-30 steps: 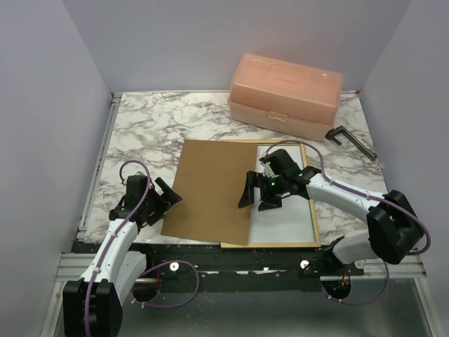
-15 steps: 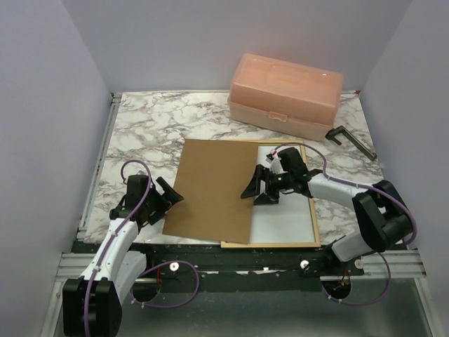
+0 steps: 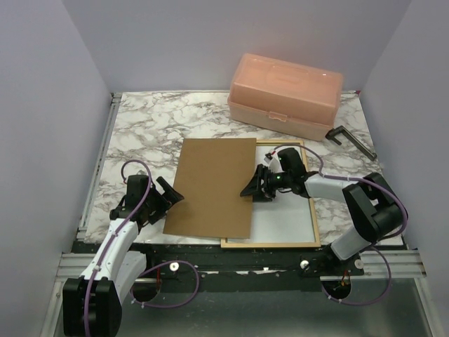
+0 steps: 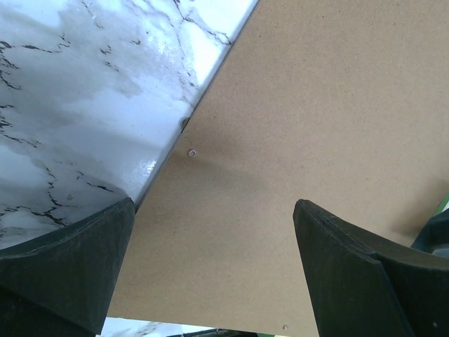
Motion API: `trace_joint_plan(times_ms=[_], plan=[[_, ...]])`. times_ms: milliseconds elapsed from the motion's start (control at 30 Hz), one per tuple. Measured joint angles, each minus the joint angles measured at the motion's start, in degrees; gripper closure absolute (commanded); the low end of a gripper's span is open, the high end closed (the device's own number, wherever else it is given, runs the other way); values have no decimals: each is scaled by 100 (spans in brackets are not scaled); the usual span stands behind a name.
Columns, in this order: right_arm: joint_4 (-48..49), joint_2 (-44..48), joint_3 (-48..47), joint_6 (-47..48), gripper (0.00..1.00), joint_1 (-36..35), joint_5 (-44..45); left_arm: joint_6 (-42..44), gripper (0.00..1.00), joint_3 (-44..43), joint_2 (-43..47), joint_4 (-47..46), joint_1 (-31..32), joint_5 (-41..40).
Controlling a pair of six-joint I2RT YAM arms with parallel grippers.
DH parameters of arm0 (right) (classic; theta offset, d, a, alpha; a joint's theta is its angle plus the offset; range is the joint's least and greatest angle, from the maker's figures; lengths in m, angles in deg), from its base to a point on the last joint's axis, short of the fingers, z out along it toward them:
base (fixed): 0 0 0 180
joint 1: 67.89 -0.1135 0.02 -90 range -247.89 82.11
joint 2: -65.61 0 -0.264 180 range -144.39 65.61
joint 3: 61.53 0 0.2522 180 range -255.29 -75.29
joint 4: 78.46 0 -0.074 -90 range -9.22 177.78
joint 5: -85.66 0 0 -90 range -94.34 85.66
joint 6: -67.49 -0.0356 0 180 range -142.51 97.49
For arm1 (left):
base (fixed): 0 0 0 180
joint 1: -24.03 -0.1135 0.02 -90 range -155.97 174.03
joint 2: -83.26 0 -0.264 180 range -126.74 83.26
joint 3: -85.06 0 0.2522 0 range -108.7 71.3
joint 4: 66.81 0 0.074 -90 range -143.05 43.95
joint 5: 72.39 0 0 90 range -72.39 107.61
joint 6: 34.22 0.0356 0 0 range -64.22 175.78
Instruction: Put the photo into the frame
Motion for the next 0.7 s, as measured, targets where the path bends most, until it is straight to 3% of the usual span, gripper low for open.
trace_joint_plan(times_ms=[367, 567, 700], plan=[[839, 599, 225, -874, 64, -39, -398, -35, 2, 109, 17, -293, 0, 188], [273, 855, -321, -745, 74, -271, -297, -140, 2, 245, 151, -472, 31, 308], [-391, 953, -918, -472, 87, -435, -90, -240, 2, 289, 164, -573, 162, 369]])
